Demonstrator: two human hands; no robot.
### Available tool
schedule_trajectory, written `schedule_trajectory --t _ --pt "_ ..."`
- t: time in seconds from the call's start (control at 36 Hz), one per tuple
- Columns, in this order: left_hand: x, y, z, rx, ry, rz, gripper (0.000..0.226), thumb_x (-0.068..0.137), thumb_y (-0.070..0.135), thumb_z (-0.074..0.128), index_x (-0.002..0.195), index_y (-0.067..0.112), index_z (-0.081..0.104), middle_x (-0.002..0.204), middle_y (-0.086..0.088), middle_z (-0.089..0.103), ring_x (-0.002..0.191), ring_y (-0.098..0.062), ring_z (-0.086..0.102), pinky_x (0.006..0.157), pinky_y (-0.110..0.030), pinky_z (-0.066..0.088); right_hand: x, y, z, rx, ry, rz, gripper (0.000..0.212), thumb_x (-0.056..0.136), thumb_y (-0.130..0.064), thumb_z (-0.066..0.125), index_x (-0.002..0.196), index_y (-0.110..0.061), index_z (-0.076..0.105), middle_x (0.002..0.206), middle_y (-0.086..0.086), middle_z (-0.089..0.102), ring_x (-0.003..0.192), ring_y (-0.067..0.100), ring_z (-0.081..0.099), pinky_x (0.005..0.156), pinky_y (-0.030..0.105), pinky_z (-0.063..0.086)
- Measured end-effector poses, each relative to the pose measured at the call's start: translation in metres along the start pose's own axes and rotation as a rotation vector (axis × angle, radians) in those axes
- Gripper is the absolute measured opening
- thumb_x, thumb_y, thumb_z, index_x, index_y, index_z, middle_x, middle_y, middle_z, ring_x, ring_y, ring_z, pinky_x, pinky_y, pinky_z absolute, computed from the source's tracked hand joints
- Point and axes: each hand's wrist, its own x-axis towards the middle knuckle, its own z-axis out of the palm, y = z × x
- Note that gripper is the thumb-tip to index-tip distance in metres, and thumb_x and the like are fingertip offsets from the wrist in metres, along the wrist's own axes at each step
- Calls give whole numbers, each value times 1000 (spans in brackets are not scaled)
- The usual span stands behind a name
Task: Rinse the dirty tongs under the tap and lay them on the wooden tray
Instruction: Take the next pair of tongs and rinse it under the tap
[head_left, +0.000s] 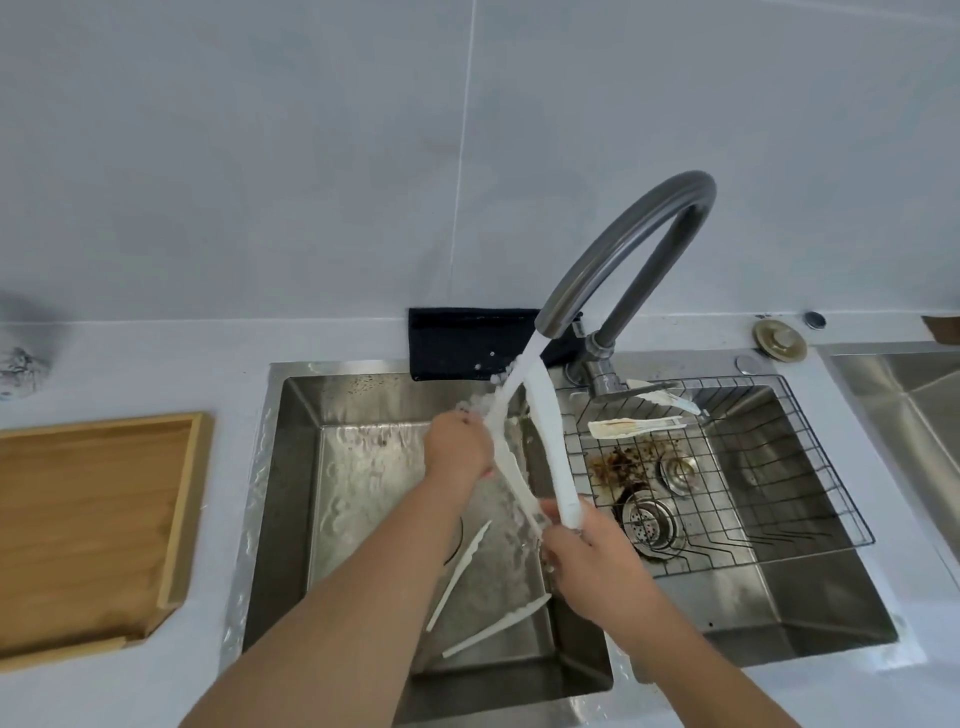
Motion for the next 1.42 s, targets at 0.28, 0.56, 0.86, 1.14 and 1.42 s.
schedule_trajectory --t 0.28,0.56,0.86,1.14,1.42 --pt "-14 1 -17 -522 -273 -66 24 103 21 48 106 17 71 97 -11 71 86 -32 70 79 -46 61 -2 -6 -20 496 -12 120 45 105 -44 41 110 -7 65 74 13 63 36 13 32 36 19 18" --pt "-14 -8 -27 -508 -413 112 64 87 1 72 143 24 51 110 -5 70 91 -18 71 83 -34 59 9 -1 -8 460 96 186 29 108 -27 36 104 -7 57 69 9 61 39 13 33 34 18 18" --pt "-11 2 -29 -447 -144 188 17 98 21 62 108 13 74 93 -7 70 63 -8 63 53 -17 49 4 -2 3 587 -104 392 34 106 -37 43 118 -11 61 65 8 56 34 10 30 32 14 14" --pt "-21 -16 -42 -254 -486 308 116 66 13 92 156 35 22 147 -3 46 117 -22 62 88 -34 59 1 -19 8 558 -135 348 27 104 -36 44 98 -17 61 63 5 53 34 9 28 33 15 12" --pt "-20 -8 -49 -281 -197 331 19 97 26 63 115 23 68 93 -3 70 66 -5 64 55 -16 49 -10 -10 15 552 -90 333 36 105 -28 41 125 -4 59 64 7 52 35 10 29 33 14 13"
